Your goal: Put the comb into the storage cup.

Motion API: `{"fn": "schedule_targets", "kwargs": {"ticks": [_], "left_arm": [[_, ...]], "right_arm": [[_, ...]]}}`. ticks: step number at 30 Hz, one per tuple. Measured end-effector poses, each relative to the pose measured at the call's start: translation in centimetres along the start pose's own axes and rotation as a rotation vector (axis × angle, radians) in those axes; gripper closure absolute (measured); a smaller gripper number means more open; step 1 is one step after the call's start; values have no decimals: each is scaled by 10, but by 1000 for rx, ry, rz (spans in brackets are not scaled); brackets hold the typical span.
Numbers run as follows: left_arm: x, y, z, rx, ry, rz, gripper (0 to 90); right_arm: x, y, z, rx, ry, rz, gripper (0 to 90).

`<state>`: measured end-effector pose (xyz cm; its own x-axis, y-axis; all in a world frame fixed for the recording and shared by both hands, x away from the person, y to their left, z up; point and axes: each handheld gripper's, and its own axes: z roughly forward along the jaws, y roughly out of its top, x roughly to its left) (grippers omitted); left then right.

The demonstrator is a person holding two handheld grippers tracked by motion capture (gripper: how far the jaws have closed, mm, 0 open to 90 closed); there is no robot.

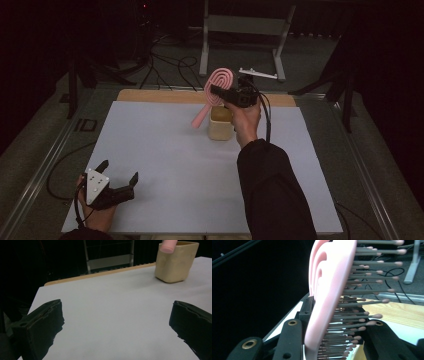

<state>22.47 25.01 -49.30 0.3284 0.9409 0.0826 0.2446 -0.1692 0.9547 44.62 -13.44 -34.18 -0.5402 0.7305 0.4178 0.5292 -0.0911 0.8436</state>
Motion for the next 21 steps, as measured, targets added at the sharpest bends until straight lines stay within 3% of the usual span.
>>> {"fn": "schedule_targets", "kwargs": {"ticks": [11, 21], "left_arm": [[-2, 0, 1, 1, -4, -1, 0], [-2, 0, 1, 1, -5, 0, 0]], "right_arm": [[-15, 6, -14, -39, -44, 30, 635], [-19, 7, -19, -68, -70, 45, 635]]}}
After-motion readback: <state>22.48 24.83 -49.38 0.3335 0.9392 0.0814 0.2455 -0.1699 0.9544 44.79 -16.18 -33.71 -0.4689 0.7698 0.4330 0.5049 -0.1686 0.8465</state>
